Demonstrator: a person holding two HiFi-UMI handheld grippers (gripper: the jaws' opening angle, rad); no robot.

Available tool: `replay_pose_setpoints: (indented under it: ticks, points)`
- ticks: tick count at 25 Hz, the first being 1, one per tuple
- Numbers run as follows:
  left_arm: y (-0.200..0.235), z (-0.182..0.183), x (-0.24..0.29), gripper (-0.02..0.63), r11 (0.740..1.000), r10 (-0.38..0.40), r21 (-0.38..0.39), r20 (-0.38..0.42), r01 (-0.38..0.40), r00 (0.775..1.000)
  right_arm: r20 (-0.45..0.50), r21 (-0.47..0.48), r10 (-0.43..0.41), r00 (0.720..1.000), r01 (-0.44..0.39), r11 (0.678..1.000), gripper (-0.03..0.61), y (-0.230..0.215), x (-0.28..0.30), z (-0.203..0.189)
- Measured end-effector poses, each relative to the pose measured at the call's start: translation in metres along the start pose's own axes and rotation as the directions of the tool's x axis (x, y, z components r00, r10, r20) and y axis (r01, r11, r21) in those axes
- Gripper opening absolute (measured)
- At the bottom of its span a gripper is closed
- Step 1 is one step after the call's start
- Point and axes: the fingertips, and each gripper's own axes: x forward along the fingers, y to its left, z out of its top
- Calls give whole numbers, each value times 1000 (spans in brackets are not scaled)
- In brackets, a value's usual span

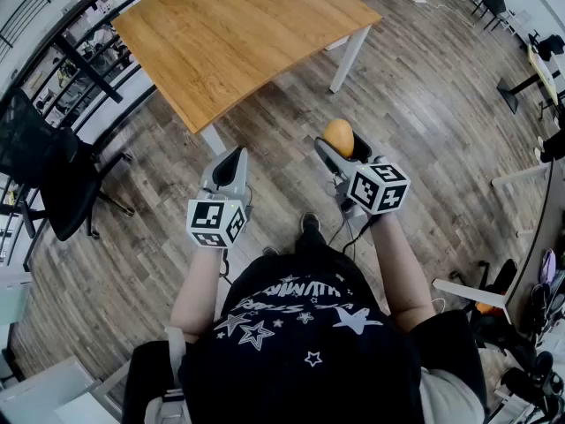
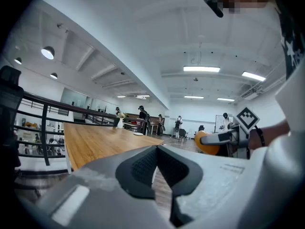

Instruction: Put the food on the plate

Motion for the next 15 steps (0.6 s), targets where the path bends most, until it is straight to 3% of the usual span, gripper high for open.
replay_pose_setpoints:
  ticks: [10,15]
  points:
    - [3,-5,-14,2,1000,4,-9,-11,-4,1000,-15,-5,3,1000,-3,1000,356,12,-1,-8]
    - [14,-23,-27,2,999,13,-41,-53,-15,999,-42,17,-17,999,17,1000,356,15,0,-23]
